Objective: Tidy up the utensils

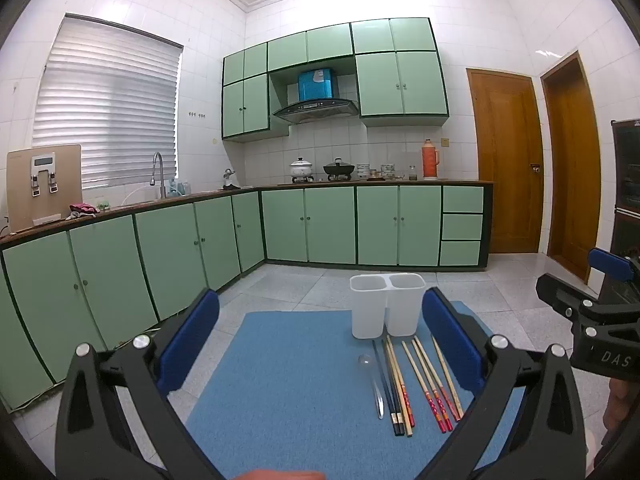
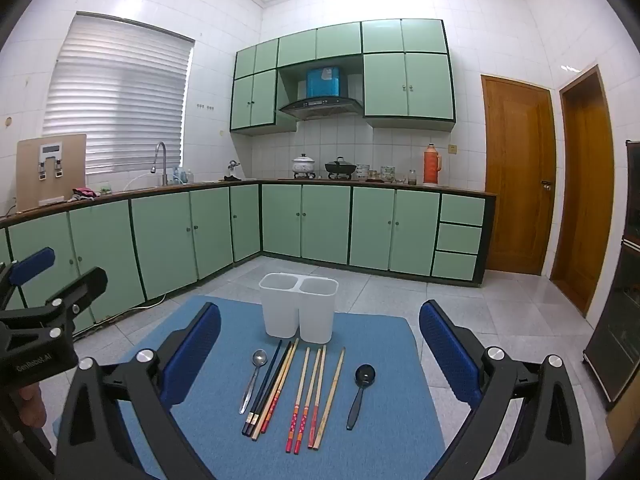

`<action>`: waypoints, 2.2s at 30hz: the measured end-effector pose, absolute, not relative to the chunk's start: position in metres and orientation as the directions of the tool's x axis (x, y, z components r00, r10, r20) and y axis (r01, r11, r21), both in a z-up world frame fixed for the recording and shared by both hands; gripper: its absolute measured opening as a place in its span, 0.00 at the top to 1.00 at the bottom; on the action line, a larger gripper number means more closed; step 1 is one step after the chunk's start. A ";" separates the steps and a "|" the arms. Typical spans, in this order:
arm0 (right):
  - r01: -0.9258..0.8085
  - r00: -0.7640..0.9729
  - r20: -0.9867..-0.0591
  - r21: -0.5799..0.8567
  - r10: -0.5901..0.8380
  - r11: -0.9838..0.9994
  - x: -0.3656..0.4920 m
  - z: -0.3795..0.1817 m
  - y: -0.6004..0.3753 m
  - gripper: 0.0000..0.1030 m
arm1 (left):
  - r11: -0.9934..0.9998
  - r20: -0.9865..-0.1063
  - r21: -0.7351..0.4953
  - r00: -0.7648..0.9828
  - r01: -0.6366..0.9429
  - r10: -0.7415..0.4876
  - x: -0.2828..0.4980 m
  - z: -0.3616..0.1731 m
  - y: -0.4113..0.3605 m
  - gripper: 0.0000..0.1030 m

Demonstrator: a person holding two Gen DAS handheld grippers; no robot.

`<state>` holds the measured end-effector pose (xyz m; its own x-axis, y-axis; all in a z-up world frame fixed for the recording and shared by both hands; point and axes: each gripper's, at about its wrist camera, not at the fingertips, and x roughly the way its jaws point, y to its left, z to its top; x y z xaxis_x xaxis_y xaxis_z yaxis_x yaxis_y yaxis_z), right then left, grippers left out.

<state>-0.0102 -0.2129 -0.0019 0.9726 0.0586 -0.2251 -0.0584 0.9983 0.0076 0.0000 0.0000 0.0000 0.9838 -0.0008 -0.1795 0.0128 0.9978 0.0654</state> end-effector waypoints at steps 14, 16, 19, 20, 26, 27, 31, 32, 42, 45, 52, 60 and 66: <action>-0.058 0.973 -0.223 0.012 0.059 0.998 -0.010 -0.002 -0.215 0.06 | 0.997 -0.170 0.068 0.985 0.028 -0.016 -0.003 -0.002 -0.001 0.05; -0.058 0.973 -0.224 0.012 0.059 0.998 -0.010 -0.002 -0.214 0.06 | 0.998 -0.171 0.063 0.985 0.025 -0.013 -0.003 -0.002 0.001 0.05; -0.056 0.973 -0.223 0.013 0.058 0.998 -0.010 -0.004 -0.212 0.06 | 0.998 -0.171 0.064 0.985 0.016 -0.005 -0.002 -0.001 0.004 0.05; -0.056 0.973 -0.223 0.013 0.058 0.998 -0.010 -0.004 -0.211 0.06 | 0.998 -0.172 0.063 0.985 0.015 -0.004 -0.002 0.000 0.005 0.05; -0.058 0.973 -0.223 0.013 0.059 0.998 -0.013 -0.003 -0.209 0.06 | 0.997 -0.169 0.072 0.986 0.008 0.004 0.000 0.001 -0.001 0.05; -0.057 0.973 -0.222 0.013 0.059 0.998 -0.013 -0.003 -0.209 0.06 | 0.997 -0.169 0.074 0.986 0.008 0.005 0.000 0.001 -0.001 0.05; -0.057 0.973 -0.223 0.013 0.058 0.998 -0.012 -0.003 -0.209 0.06 | 0.997 -0.166 0.072 0.986 0.008 0.004 -0.003 0.001 -0.002 0.05; -0.057 0.973 -0.223 0.014 0.058 0.998 -0.013 -0.003 -0.209 0.06 | 0.997 -0.165 0.073 0.986 0.006 0.006 -0.003 0.001 -0.002 0.05; -0.058 0.973 -0.223 0.013 0.059 0.998 -0.013 -0.003 -0.209 0.06 | 0.997 -0.164 0.072 0.986 0.005 0.007 -0.005 0.003 -0.002 0.05; -0.057 0.973 -0.222 0.013 0.059 0.998 -0.013 -0.003 -0.209 0.06 | 0.998 -0.163 0.069 0.987 0.005 0.007 -0.005 0.002 -0.002 0.05; -0.058 0.973 -0.222 0.012 0.059 0.998 -0.013 -0.003 -0.209 0.06 | 0.998 -0.162 0.070 0.987 0.003 0.008 -0.006 0.002 -0.002 0.05; -0.057 0.973 -0.221 0.013 0.059 0.998 -0.013 -0.003 -0.209 0.06 | 0.998 -0.162 0.068 0.987 0.002 0.009 -0.006 0.002 -0.002 0.05; -0.057 0.973 -0.221 0.013 0.059 0.998 -0.013 -0.003 -0.210 0.06 | 0.998 -0.161 0.068 0.987 0.002 0.009 -0.006 0.001 -0.002 0.05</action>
